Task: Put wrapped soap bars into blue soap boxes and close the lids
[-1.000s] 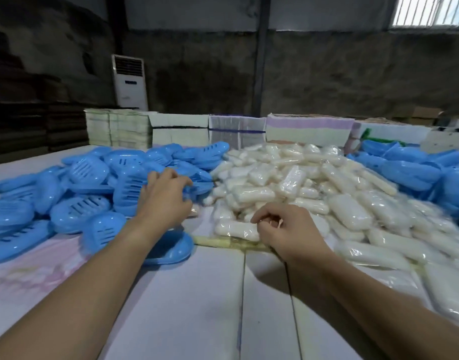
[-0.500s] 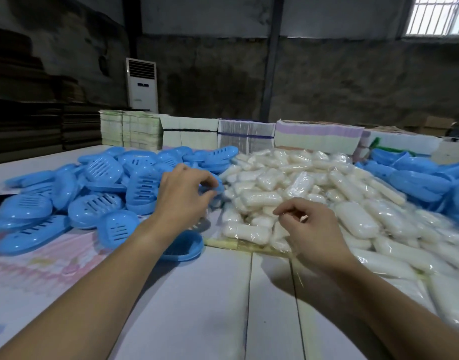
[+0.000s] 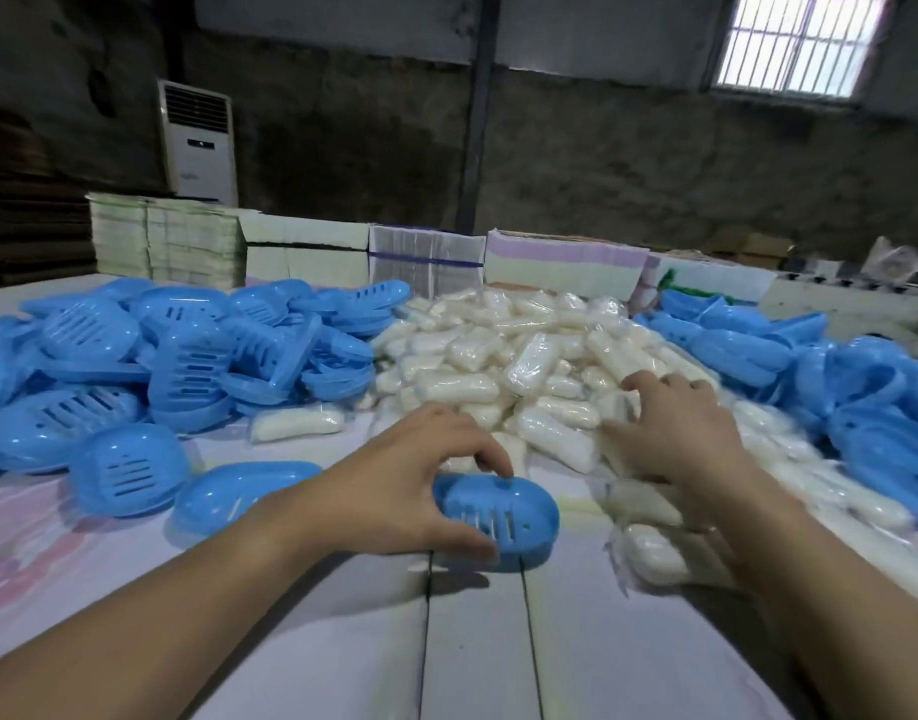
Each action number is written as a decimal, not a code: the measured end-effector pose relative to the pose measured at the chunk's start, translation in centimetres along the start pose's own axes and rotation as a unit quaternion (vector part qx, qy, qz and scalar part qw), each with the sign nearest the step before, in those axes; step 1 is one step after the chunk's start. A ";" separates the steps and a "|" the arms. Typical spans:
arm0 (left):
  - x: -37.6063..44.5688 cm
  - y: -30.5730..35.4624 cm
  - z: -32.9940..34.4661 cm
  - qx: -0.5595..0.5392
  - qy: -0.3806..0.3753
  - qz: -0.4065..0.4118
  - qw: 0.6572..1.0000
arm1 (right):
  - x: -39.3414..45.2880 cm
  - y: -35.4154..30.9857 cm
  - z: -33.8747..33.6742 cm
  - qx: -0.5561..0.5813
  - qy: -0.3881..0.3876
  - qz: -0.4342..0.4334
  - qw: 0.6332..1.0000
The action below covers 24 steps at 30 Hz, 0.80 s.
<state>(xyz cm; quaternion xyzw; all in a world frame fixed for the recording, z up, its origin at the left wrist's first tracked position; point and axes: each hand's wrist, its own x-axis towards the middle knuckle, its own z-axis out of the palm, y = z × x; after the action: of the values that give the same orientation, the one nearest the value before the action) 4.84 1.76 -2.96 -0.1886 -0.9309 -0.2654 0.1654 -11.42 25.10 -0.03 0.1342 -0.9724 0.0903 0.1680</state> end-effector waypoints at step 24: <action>-0.1 -0.3 -0.3 -0.124 -0.058 -0.141 0.981 | -5.5 -5.0 -1.1 0.352 -0.141 -0.260 0.888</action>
<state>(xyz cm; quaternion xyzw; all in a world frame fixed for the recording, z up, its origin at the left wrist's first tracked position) 4.88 1.33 -2.87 -0.0899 -0.9159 -0.3884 0.0475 -4.66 21.84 -0.24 0.4442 -0.8205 0.3597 -0.0121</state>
